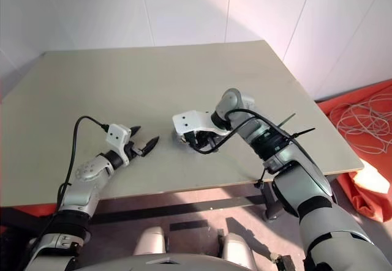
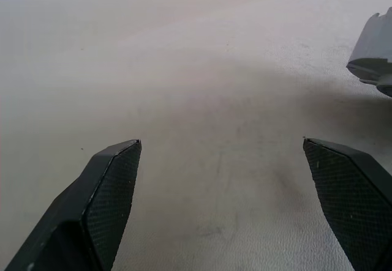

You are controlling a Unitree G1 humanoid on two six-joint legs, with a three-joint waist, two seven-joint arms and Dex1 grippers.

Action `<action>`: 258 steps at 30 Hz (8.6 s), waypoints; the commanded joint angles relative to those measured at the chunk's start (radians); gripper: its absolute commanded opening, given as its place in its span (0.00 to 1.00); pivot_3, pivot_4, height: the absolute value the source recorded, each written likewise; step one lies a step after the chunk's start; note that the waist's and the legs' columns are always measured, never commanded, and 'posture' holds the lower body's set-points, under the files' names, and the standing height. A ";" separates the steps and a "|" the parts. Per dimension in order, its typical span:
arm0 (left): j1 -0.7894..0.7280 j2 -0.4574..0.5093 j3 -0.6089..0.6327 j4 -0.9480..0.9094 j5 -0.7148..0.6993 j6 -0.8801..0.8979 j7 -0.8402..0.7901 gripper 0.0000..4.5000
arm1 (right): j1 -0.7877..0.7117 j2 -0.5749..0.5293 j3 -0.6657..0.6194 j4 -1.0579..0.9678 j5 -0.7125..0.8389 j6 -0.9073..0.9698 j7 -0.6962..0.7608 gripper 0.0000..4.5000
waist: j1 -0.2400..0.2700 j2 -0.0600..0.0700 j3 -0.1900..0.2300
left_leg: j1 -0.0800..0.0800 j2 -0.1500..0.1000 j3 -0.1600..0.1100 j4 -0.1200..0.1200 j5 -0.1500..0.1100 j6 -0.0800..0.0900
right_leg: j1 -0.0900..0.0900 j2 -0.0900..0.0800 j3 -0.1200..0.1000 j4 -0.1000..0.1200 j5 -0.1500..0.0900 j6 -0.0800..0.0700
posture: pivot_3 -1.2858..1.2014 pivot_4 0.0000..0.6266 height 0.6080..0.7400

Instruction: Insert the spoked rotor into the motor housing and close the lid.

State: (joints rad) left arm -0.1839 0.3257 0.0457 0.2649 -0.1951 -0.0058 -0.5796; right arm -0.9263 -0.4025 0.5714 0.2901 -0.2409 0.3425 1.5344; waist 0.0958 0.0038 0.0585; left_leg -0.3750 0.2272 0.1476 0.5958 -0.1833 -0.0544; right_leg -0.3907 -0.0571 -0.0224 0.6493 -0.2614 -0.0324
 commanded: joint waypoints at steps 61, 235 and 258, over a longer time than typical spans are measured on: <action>-0.009 0.062 0.059 -0.158 -0.026 0.129 0.004 1.00 | -0.193 0.176 -0.389 0.084 0.307 0.435 -0.598 0.99 | 0.004 0.000 0.001 | 0.003 -0.002 -0.001 -0.005 0.005 -0.009 | 0.002 0.000 0.000 -0.002 0.001 0.003 | 0.52 0.00 1.00; -0.003 0.183 0.114 -0.073 -0.127 0.163 -0.241 1.00 | 0.283 0.340 -0.298 0.307 0.278 -0.361 -0.718 0.70 | -0.001 -0.001 0.000 | 0.010 -0.003 0.000 -0.020 0.008 -0.013 | 0.005 0.000 0.000 -0.009 0.000 0.001 | 0.52 0.00 1.00; -0.009 0.168 0.101 -0.119 -0.124 0.185 -0.202 1.00 | 0.287 0.319 -0.299 0.361 0.245 -0.372 -0.726 0.70 | 0.001 -0.001 0.000 | 0.010 -0.003 0.000 -0.020 0.008 -0.013 | 0.005 0.000 0.000 -0.009 0.000 0.001 | 0.52 0.00 1.00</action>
State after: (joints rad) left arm -0.1788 0.4838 0.1342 0.1867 -0.3104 0.1825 -0.7886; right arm -0.6429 -0.0694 0.2794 0.6340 0.0112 -0.0274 0.8064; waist 0.0964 0.0026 0.0584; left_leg -0.3654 0.2243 0.1475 0.5761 -0.1752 -0.0675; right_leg -0.3854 -0.0576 -0.0228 0.6404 -0.2611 -0.0313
